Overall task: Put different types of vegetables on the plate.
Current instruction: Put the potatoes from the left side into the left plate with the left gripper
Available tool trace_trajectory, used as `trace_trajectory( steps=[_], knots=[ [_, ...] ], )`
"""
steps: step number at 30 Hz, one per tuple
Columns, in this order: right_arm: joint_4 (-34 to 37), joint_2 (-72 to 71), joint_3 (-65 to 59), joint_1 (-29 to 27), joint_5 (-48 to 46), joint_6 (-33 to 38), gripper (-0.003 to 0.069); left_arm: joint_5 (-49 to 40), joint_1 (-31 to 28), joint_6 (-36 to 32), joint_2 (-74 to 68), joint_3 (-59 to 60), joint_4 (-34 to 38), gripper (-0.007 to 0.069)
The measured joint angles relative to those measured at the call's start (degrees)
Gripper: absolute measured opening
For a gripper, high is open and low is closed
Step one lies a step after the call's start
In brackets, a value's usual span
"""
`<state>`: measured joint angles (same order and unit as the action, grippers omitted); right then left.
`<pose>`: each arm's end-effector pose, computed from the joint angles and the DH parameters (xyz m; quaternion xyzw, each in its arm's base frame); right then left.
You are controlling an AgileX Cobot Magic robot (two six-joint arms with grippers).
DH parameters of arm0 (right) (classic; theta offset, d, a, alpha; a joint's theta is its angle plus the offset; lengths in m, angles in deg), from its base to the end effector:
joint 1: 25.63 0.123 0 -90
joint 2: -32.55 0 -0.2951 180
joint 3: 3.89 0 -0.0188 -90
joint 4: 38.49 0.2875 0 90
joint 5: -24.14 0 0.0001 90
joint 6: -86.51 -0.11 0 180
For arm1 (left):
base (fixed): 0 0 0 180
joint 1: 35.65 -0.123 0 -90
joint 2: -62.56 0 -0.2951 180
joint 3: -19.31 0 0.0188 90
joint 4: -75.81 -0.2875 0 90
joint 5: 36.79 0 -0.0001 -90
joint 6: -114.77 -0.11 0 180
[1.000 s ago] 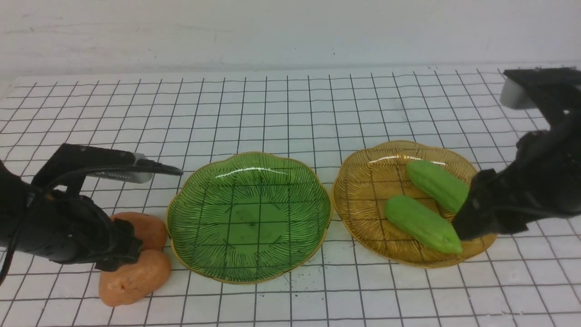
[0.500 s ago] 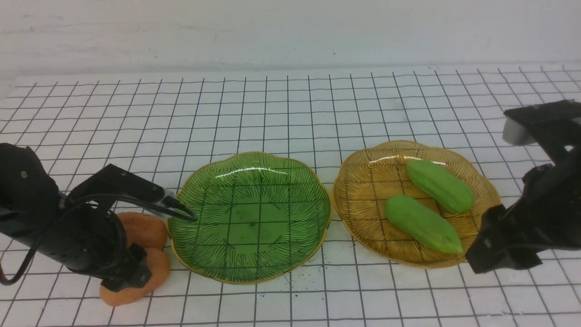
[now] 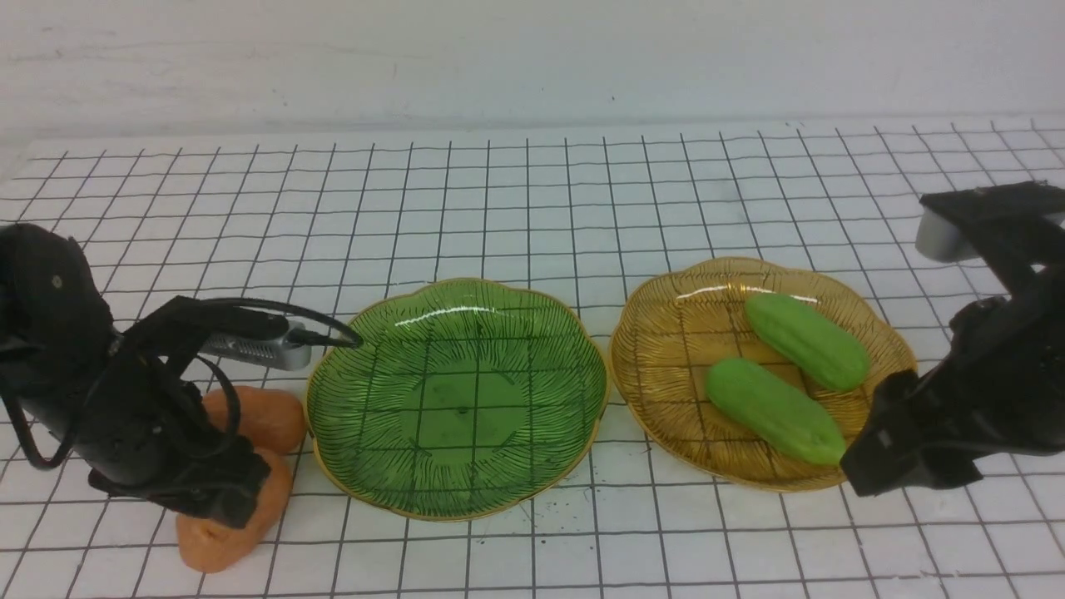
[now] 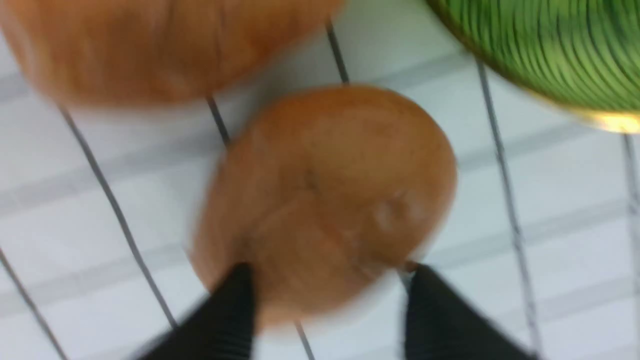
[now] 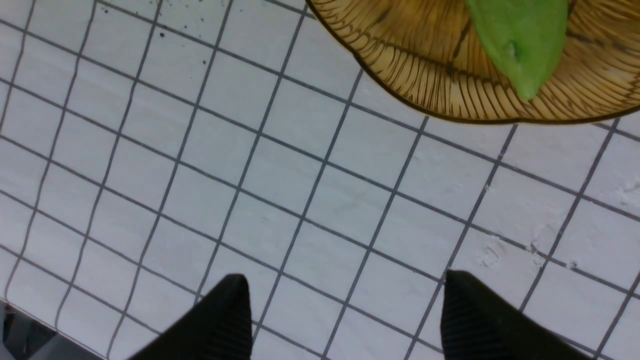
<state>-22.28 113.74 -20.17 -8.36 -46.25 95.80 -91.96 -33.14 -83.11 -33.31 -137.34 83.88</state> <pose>0.2453 0.1066 0.2924 -0.1940 0.9657 0.1440 0.0949 0.3005 -0.0259 0.1839 0.1396 0.9872 -0.0526 0.0564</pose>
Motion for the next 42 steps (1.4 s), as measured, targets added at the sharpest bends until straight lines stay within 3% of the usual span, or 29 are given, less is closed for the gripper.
trace_trajectory(
  steps=[1,5,15,17,22,23,24,28,32,35,42],
  knots=[
    [0.16,0.00,0.00,0.00,0.00,0.11,0.0464,-3.39,0.00,1.21,0.43,-1.35,-0.06,0.0162],
    [0.24,0.00,0.00,0.00,0.00,0.11,0.0464,-9.77,0.00,4.35,2.63,-8.57,0.55,0.0011],
    [0.24,0.00,0.00,0.10,0.11,0.15,0.0464,-12.38,0.00,3.70,3.06,-14.54,4.23,0.0001],
    [0.24,0.00,0.00,0.10,0.11,0.15,0.0464,-13.30,0.00,4.00,2.87,-14.54,4.17,0.0015],
    [0.24,0.00,0.00,0.10,0.23,0.15,0.0464,-14.30,0.00,12.92,1.21,-13.89,2.77,0.0154],
    [0.24,0.00,0.00,0.10,0.23,0.15,0.0464,-14.30,0.00,12.92,1.13,-13.89,2.77,0.0154],
    [0.24,0.00,0.00,0.10,0.26,0.15,0.0464,-14.30,0.00,17.24,0.61,-13.30,0.56,0.0229],
    [0.24,0.00,0.00,0.10,0.44,0.15,0.0464,-12.36,0.00,26.82,-0.97,-11.64,-5.39,0.0401],
    [0.24,0.00,0.00,0.10,0.44,0.15,0.0464,-6.79,0.00,36.41,-3.48,-9.07,-6.38,0.0533],
    [0.24,0.00,0.00,0.10,0.44,0.10,0.0464,-2.43,0.00,40.51,-6.61,-8.51,-4.71,0.0576],
    [0.24,0.00,0.00,0.10,0.57,0.10,0.0464,2.92,0.00,41.28,-12.04,-8.51,-1.62,0.0583]
  ],
)
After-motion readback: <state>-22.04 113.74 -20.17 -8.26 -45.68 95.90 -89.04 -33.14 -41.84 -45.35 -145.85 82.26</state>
